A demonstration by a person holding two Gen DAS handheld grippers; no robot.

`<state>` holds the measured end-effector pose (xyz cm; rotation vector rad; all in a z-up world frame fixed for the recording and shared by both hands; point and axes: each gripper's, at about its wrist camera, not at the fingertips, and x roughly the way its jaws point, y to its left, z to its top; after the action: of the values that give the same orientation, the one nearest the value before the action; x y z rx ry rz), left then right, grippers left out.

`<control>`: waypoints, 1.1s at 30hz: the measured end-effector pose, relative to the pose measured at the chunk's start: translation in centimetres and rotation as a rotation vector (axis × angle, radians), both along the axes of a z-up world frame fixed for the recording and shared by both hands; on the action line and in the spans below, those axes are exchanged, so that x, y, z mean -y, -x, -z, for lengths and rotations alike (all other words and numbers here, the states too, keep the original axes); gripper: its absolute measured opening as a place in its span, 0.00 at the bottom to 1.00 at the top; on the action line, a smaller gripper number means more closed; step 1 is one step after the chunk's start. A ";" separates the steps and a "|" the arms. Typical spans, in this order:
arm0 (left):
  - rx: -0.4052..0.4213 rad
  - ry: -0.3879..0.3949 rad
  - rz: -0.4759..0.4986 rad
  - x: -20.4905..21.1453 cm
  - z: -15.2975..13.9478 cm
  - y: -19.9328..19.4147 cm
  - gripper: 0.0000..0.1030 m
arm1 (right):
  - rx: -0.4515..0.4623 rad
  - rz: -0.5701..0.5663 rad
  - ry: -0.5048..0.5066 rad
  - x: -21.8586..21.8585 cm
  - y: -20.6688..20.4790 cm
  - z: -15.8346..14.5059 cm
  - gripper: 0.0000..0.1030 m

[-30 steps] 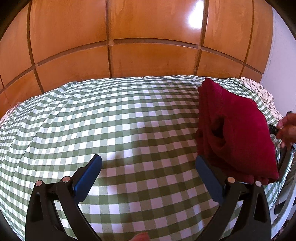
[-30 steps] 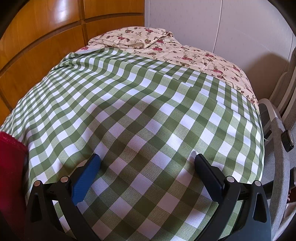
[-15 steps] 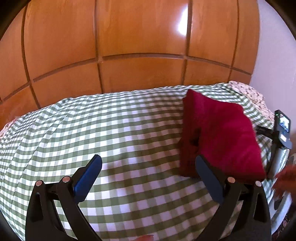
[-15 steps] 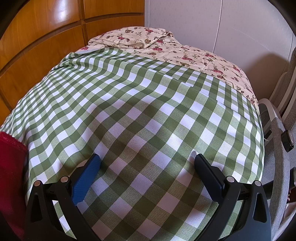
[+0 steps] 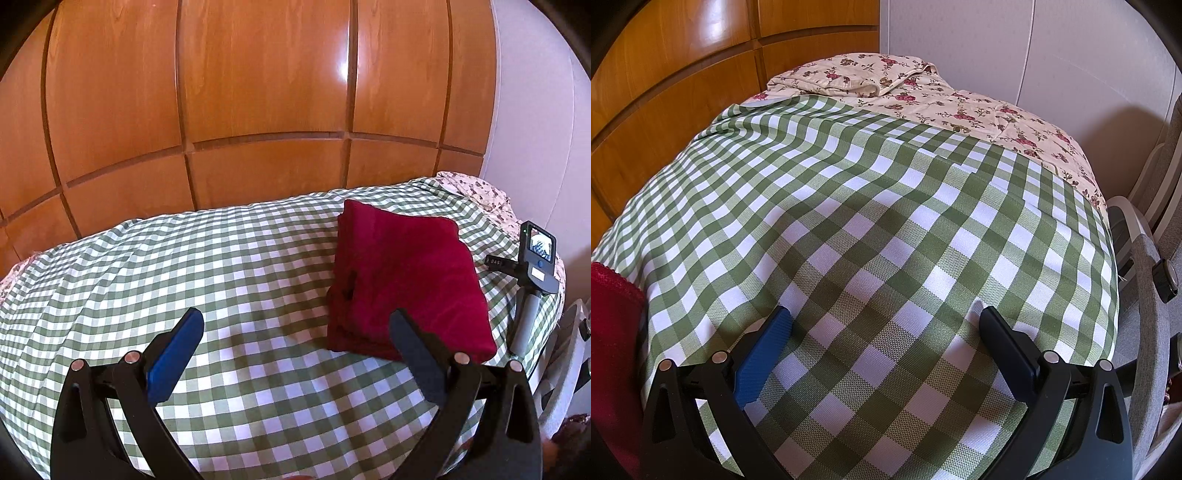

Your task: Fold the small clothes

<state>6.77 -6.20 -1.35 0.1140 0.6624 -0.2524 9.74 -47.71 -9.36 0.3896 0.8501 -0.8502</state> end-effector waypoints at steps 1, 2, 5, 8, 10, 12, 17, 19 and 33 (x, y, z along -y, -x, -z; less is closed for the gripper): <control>0.000 0.001 -0.002 0.0 -0.1 0.1 0.98 | 0.000 0.000 0.000 0.0 0.0 0.0 0.97; 0.001 0.003 -0.003 -0.1 -0.2 0.2 0.98 | 0.000 0.000 0.000 0.0 0.0 0.0 0.97; 0.003 0.006 -0.002 -0.2 -0.4 0.4 0.98 | 0.000 0.000 0.000 0.0 0.0 0.0 0.97; 0.007 0.005 -0.002 -0.2 -0.5 0.6 0.98 | 0.000 0.000 0.000 0.0 0.0 0.0 0.97; 0.008 0.007 -0.001 -0.2 -0.6 0.7 0.98 | 0.000 0.000 0.000 0.0 0.0 0.0 0.97; 0.008 0.008 0.001 -0.1 -0.6 0.7 0.98 | 0.000 0.000 0.000 0.0 0.0 0.0 0.97; 0.006 0.007 -0.001 0.0 -0.7 0.8 0.98 | 0.000 0.001 0.000 0.0 0.0 0.0 0.97; 0.003 0.011 0.002 -0.1 -0.7 0.8 0.98 | 0.000 0.001 0.000 0.0 0.1 0.0 0.97; -0.061 0.025 -0.003 0.0 0.9 -0.3 0.98 | 0.001 0.001 0.000 0.0 0.1 0.0 0.97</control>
<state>7.08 -6.22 -2.25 0.0814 0.7200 -0.2623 9.65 -47.67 -9.38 0.3907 0.8491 -0.8512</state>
